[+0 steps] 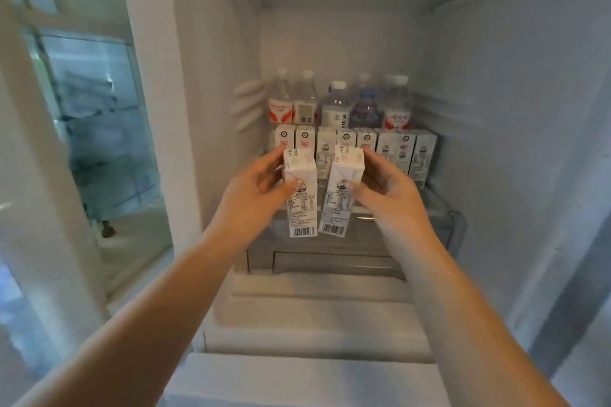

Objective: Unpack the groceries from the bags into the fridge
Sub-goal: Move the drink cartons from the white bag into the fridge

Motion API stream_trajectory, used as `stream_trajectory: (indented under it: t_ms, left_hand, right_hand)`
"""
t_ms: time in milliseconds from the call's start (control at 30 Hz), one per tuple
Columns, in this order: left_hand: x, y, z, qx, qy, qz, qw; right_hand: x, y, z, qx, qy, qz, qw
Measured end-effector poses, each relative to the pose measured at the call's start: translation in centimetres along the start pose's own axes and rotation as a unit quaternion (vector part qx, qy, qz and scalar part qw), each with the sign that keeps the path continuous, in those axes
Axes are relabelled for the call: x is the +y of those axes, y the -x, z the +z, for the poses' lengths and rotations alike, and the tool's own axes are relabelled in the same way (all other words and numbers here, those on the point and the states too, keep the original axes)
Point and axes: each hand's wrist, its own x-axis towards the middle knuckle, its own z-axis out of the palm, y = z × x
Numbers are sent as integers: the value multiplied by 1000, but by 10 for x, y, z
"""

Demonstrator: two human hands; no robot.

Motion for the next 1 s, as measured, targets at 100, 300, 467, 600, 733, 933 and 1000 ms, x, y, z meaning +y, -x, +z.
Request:
stream_trajectory:
  t_ms: [100, 300, 467, 600, 733, 933, 1000]
  left_hand:
    - [-9, -36, 12, -1, 20, 16, 1000]
    - [-38, -80, 41, -4, 18, 20, 1000]
    - [-48, -103, 59, -42, 22, 23, 999]
    - [-54, -116, 71, -62, 4, 25, 998]
    - [-64, -121, 77, -66, 2, 23, 998]
    - [-72, -121, 77, -60, -7, 33, 998]
    - [-75, -119, 77, -56, -27, 36, 997]
  right_hand:
    - [9, -33, -8, -3, 8, -12, 1000]
    - [32, -76, -33, -15, 6, -3, 1000]
    - [42, -92, -48, -9, -4, 17, 1000]
    - [48, -99, -58, -3, -4, 16, 1000]
    - [56, -99, -61, -1, 0, 23, 1000]
    - [66, -97, -60, 7, 11, 12, 1000]
    - [70, -97, -59, 7, 22, 6, 1000]
